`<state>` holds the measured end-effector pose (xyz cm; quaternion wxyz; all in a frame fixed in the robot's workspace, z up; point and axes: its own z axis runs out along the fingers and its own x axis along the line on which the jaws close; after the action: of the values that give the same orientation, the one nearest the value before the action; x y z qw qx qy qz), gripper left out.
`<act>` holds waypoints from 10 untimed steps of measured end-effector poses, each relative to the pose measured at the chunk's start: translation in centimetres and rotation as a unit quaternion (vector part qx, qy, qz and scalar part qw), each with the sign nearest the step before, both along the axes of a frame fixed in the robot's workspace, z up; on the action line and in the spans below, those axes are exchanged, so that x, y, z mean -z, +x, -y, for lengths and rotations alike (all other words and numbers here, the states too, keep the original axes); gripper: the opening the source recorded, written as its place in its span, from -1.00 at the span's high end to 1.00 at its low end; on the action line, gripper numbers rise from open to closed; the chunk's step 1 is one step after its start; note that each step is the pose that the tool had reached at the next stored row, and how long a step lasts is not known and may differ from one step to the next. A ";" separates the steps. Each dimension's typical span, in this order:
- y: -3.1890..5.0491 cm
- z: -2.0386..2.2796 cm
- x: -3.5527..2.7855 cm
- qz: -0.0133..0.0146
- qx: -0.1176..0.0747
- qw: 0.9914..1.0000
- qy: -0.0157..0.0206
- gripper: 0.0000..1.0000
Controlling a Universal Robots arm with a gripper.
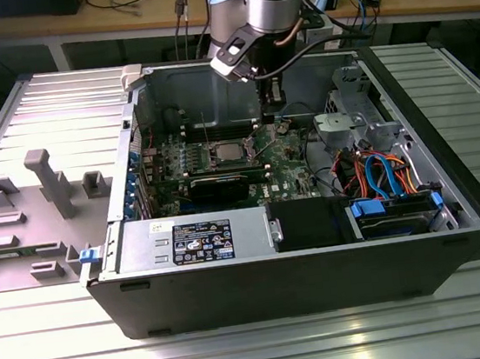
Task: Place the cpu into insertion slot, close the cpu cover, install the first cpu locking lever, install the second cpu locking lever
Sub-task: 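Close the cpu cover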
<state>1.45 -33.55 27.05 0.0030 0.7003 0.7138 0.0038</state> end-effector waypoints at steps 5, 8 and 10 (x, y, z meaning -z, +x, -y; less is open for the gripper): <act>0.30 0.00 0.00 0.000 0.000 1.000 0.000 0.79; 0.49 0.00 0.01 0.000 0.000 1.000 0.000 0.79; 0.61 0.00 0.01 0.000 0.000 1.000 0.000 0.79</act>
<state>2.07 -33.55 27.04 0.0030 0.7003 0.7138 0.0037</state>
